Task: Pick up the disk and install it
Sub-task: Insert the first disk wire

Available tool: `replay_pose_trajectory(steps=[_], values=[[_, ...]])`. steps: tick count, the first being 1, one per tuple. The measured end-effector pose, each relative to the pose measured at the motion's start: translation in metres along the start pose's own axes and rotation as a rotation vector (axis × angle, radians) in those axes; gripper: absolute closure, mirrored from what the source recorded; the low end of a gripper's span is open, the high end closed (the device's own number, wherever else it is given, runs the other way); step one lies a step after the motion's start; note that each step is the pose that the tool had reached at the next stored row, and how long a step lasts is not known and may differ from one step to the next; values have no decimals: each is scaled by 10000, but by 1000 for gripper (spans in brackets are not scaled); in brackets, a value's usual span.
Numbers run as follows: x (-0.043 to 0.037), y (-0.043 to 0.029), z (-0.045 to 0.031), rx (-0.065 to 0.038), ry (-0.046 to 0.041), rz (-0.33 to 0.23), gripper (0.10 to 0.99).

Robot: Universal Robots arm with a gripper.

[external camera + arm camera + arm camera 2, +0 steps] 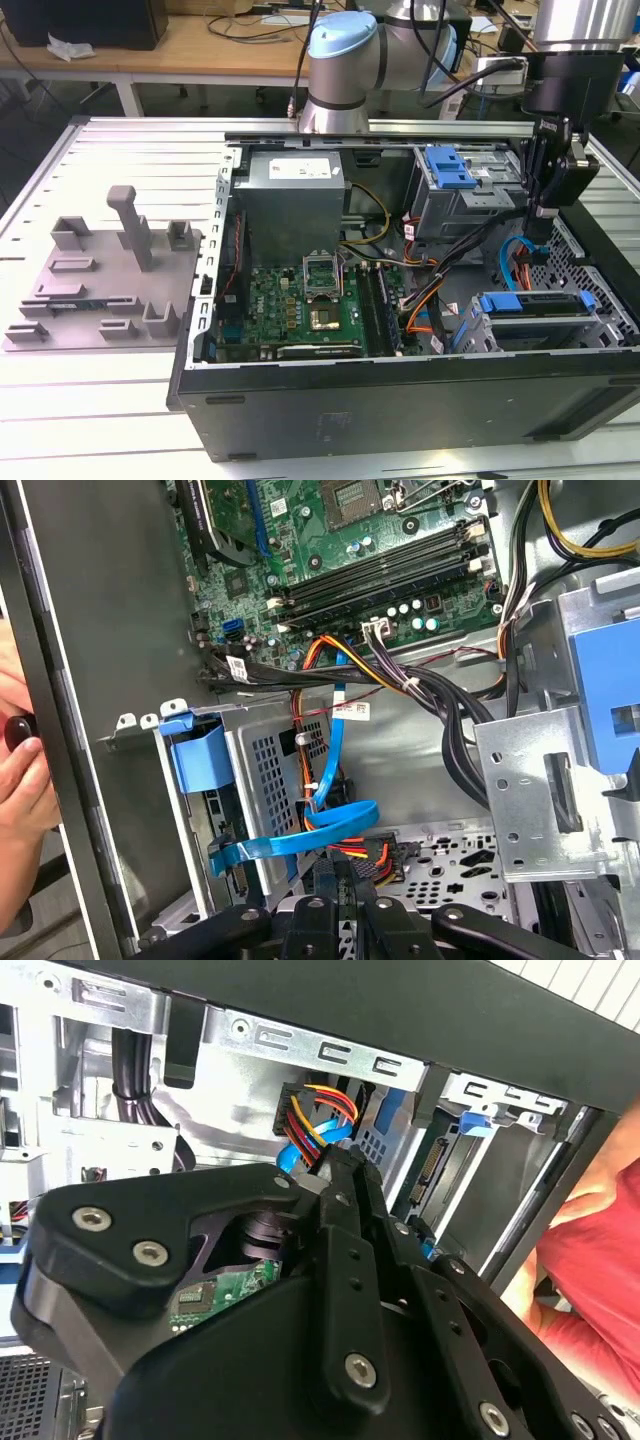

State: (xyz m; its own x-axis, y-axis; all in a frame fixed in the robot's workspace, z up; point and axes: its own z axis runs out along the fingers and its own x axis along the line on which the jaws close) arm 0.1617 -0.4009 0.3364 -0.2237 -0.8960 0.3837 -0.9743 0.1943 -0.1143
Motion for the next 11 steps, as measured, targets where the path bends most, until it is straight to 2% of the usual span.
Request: replay_pose_trajectory(steps=[3,5,11], values=[[2,-2,-4,-14,2,-6,918],[34,-11,-28,-40,9,-17,918],[227,-60,-154,-48,11,-21,918]])
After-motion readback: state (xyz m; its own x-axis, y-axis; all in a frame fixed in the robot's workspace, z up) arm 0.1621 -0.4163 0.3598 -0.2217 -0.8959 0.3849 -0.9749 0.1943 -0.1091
